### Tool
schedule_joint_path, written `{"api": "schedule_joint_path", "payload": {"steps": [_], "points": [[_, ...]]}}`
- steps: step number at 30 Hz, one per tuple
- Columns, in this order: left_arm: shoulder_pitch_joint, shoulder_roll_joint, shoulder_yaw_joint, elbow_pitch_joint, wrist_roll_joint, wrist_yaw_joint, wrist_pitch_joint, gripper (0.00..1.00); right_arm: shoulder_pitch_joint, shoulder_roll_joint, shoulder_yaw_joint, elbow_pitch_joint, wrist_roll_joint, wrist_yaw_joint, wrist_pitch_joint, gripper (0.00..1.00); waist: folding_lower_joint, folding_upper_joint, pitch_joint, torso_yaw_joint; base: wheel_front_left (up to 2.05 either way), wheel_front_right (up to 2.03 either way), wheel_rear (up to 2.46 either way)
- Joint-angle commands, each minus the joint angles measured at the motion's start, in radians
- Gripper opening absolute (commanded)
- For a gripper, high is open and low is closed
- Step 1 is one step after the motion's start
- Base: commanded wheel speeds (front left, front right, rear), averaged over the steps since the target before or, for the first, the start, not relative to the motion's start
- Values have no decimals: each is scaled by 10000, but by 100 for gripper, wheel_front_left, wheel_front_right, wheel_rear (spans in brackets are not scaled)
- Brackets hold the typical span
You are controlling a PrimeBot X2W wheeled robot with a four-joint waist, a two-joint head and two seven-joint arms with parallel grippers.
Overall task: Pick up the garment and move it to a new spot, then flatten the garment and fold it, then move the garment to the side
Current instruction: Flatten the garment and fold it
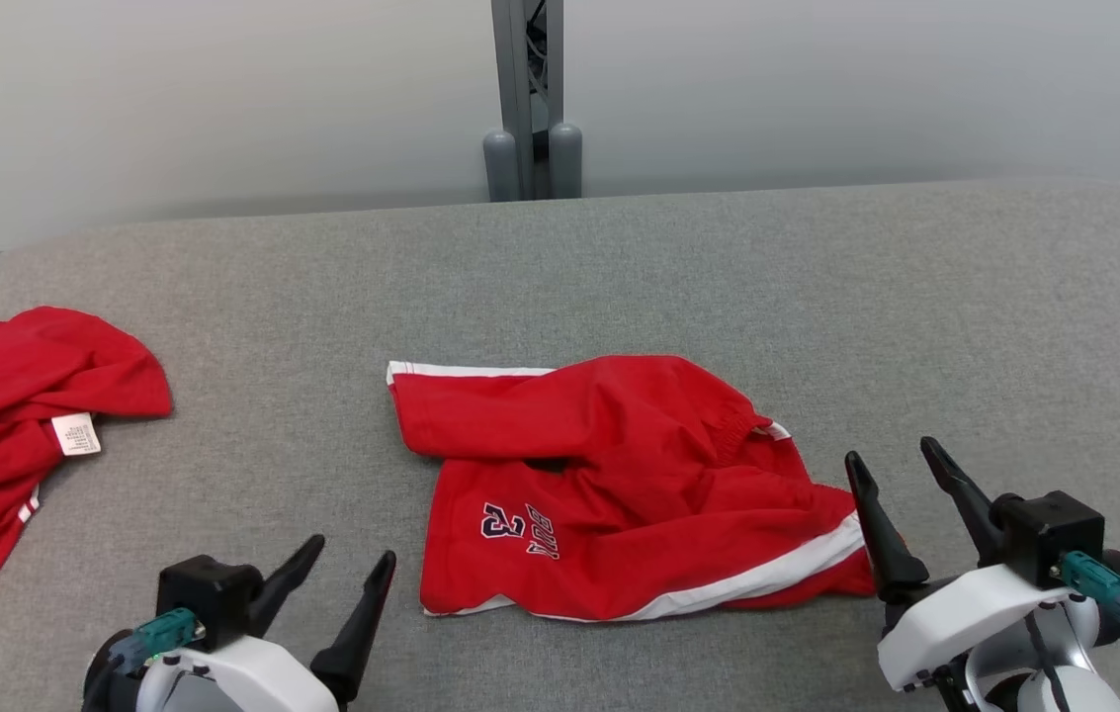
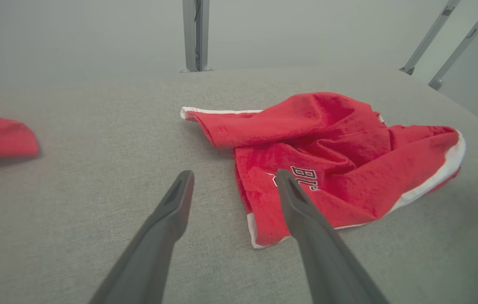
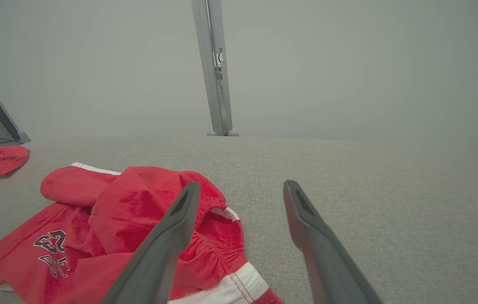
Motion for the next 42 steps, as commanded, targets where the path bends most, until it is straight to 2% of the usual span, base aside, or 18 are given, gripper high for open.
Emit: {"api": "schedule_joint_path", "payload": {"steps": [1,9,17,26,27,28,29,37,42], "points": [[-181,12,-103,125,-181,-165,223,100,-108,-59,59,24,-128,-3,143,100,0,0,219,-2,0,0,0],[-546,-179,-828,806,-536,-1045,936,100,43,-309,497,-159,-382,-3,935,100,0,0,867,-34,0,0,0],[-1017,-330,-1016,1526,-559,-1441,910,100,88,-772,773,-496,-99,-3,1592,100,0,0,1385,-164,0,0,0],[-1457,-471,-1234,2244,-715,-1832,1117,100,-94,-904,976,-357,279,-3,2074,100,0,0,1813,-211,0,0,0],[-1480,-483,-1271,2299,-759,-1889,1139,64,-82,-902,1023,-324,387,-3,2152,46,0,0,1834,-217,0,0,0],[-1504,-473,-1317,2331,-766,-1952,1182,22,-86,-924,1053,-345,428,-3,2175,32,0,0,1851,-225,0,0,0],[-1510,-508,-1301,2326,-831,-1985,1125,0,-107,-953,1072,-414,490,-3,2169,0,0,0,1868,-232,0,0,0],[-1484,-242,-1043,1999,-923,-1883,1020,0,82,-800,802,-991,976,-3,2135,0,0,0,1719,-257,0,0,0],[-1419,75,-550,1026,-1047,-1524,884,0,-3,-503,149,-1712,1476,-3,1648,0,0,0,1494,-197,0,0,0]]}}
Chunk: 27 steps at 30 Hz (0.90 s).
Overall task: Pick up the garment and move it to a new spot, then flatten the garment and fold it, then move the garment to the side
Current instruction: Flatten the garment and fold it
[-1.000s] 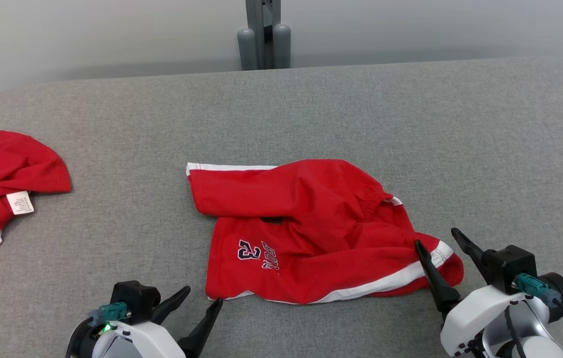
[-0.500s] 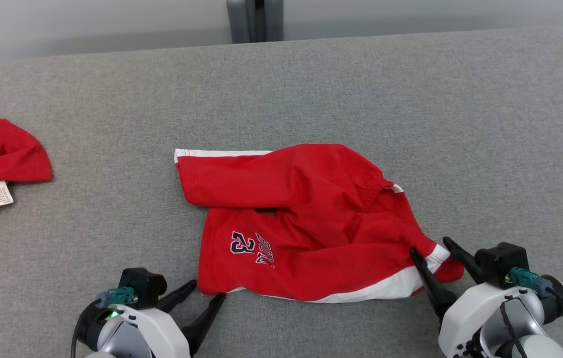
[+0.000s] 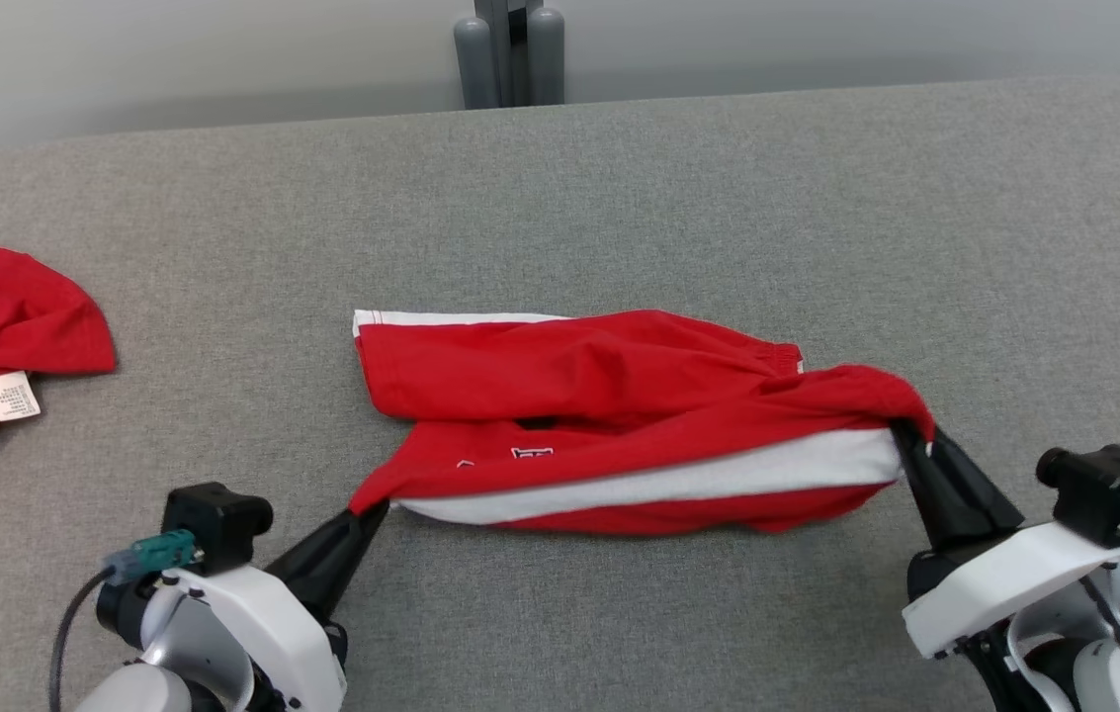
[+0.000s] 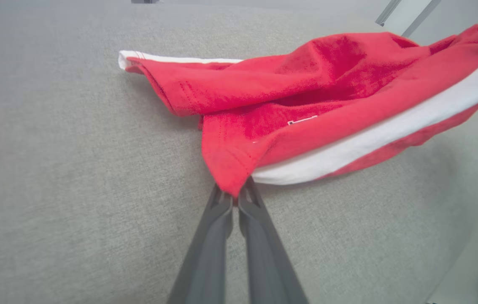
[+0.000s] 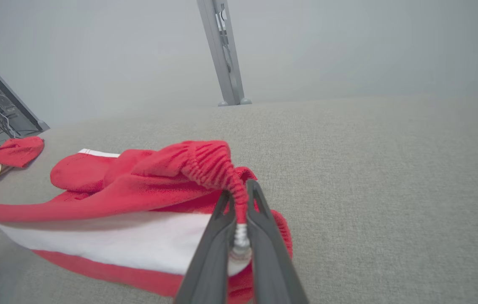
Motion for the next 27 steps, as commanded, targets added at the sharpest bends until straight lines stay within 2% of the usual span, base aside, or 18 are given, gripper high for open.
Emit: {"api": "schedule_joint_path", "payload": {"steps": [1,5,11,20,27], "points": [[-16,151,127,-161,32,104,-56,0,-149,1,-154,-106,151,-7,-156,0,0,0,-72,18,0,0,0],[-179,467,666,-1137,123,509,-231,0,-556,198,-515,-263,741,-7,-561,0,0,0,-317,51,0,0,0],[-594,648,1426,-2389,247,1108,-509,0,-1438,345,-502,-230,1610,-7,-1041,0,0,0,-722,89,0,0,0],[-1871,331,2530,-3644,569,2005,-1243,0,-2946,363,-230,-523,1665,-7,-1222,0,0,0,-1229,116,0,0,0],[-2850,442,2675,-4409,996,2249,-1149,0,-3787,362,-116,-976,1714,-5,-1055,0,0,0,-1437,31,0,0,0]]}}
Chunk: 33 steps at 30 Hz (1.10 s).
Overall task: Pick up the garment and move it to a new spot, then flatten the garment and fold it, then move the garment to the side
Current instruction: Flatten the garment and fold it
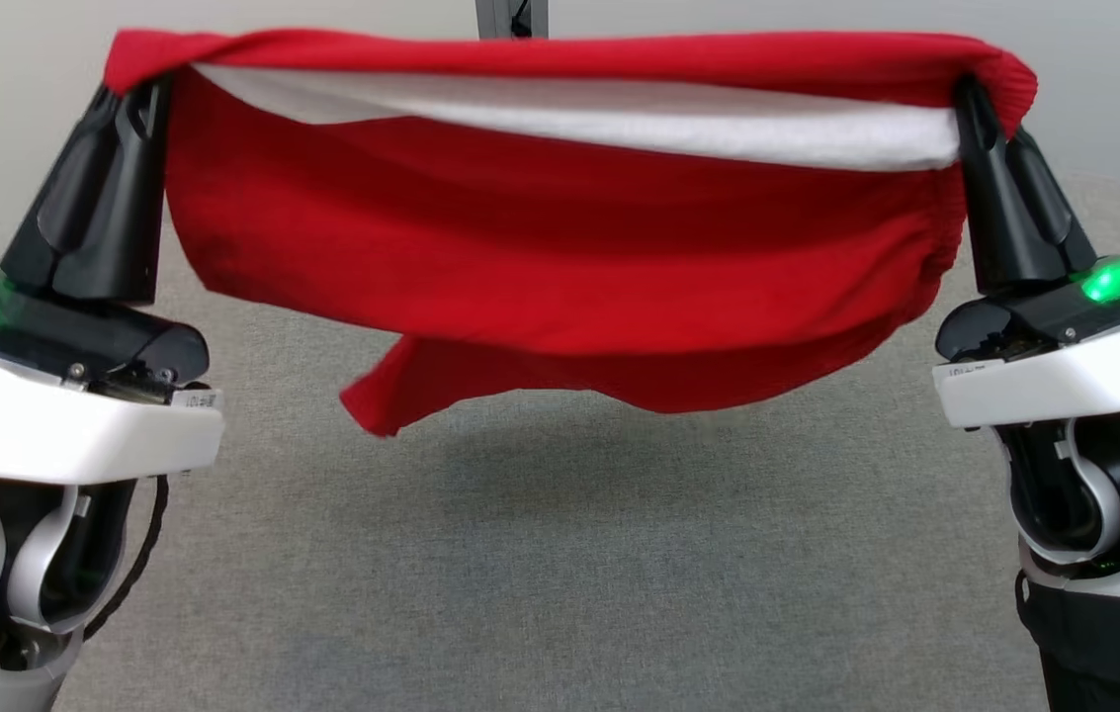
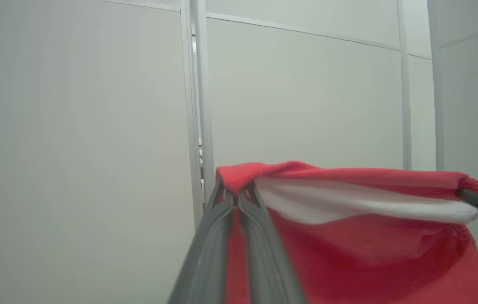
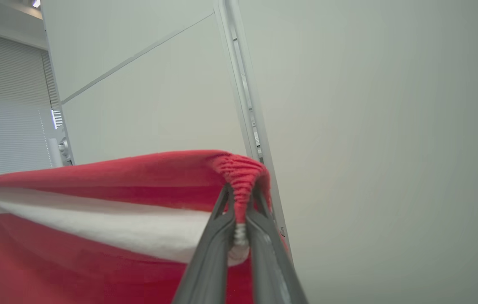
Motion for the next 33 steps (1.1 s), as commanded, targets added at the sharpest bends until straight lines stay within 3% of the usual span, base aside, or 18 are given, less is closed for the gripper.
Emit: {"api": "schedule_joint_path", "payload": {"steps": [1,6,12,21,28,33], "points": [[-304,64,7,-201,143,86,114,0,-168,-56,-21,-137,33,-3,110,0,0,0,-17,-28,0,0,0],[-655,14,-85,-369,135,133,309,0,-407,-65,16,-225,81,-3,365,0,0,0,133,-72,0,0,0],[-1211,-206,-182,553,-375,-216,464,0,-1253,-129,247,638,112,-3,565,0,0,0,633,-145,0,0,0],[-4445,-847,-556,4793,-925,-1530,687,0,-4836,-373,697,4280,302,-3,-241,0,0,0,1970,-52,0,0,0],[-7236,-1573,-689,8040,-744,-2567,-318,0,-7737,-369,1147,7231,567,-3,-1859,0,0,0,2897,16,0,0,0],[-7867,-2046,-1204,9727,-740,-3091,-932,0,-8474,-351,1940,9054,854,-3,-2380,0,0,0,3430,120,0,0,0]]}}
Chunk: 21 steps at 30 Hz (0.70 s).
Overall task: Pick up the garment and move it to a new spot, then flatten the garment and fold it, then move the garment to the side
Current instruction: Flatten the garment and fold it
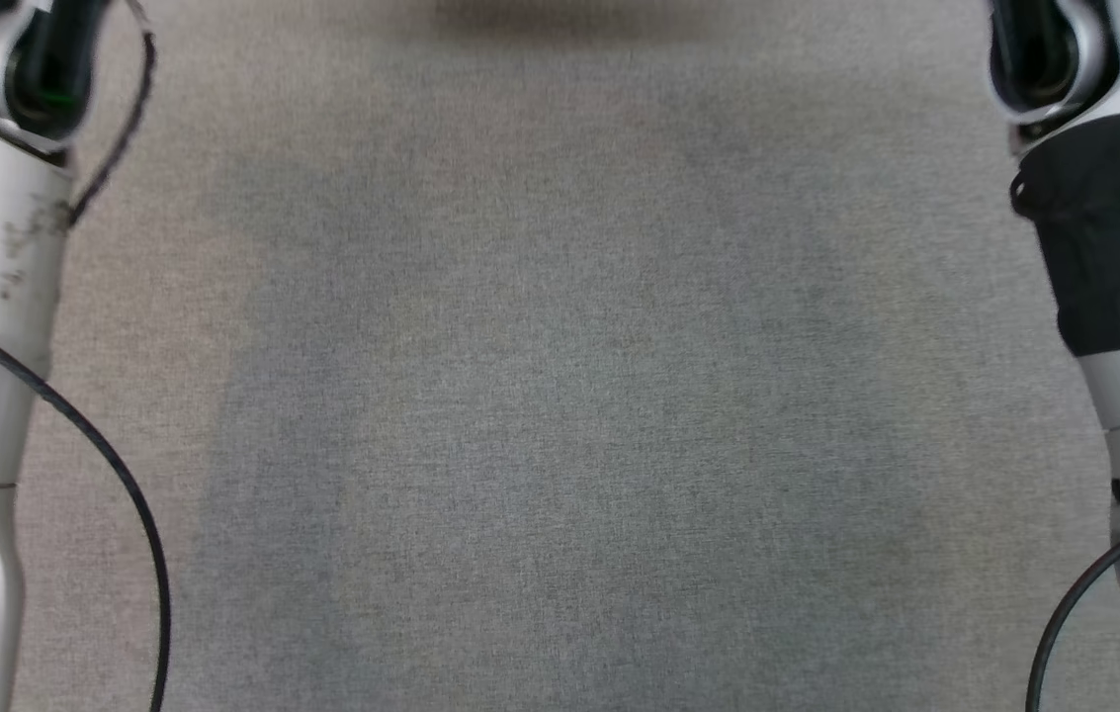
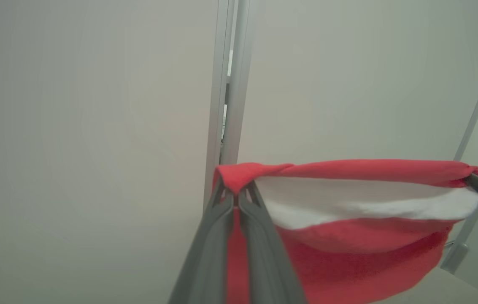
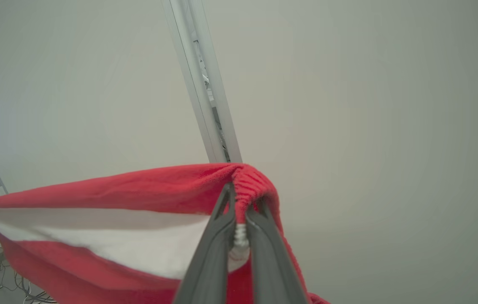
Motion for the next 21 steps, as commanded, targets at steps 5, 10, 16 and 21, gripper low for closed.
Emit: {"api": "schedule_joint_path", "payload": {"steps": [5,10,16,21], "points": [[984,-286,-615,924,-269,-229,-779,0,877,-32,884,1065,847,-3,-279,0,0,0,542,165,0,0,0],[2500,-329,-1245,855,-722,-257,-1170,0,2395,-113,1674,1117,1939,-3,-200,0,0,0,519,203,0,0,0],[4567,124,-1706,16,-1388,-239,-1041,0,4456,-593,2326,176,3328,-3,56,0,0,0,133,209,0,0,0],[5934,424,-1791,-812,-1708,-168,-950,0,5768,-994,2533,-677,4020,-3,138,0,0,0,-162,196,0,0,0]]}}
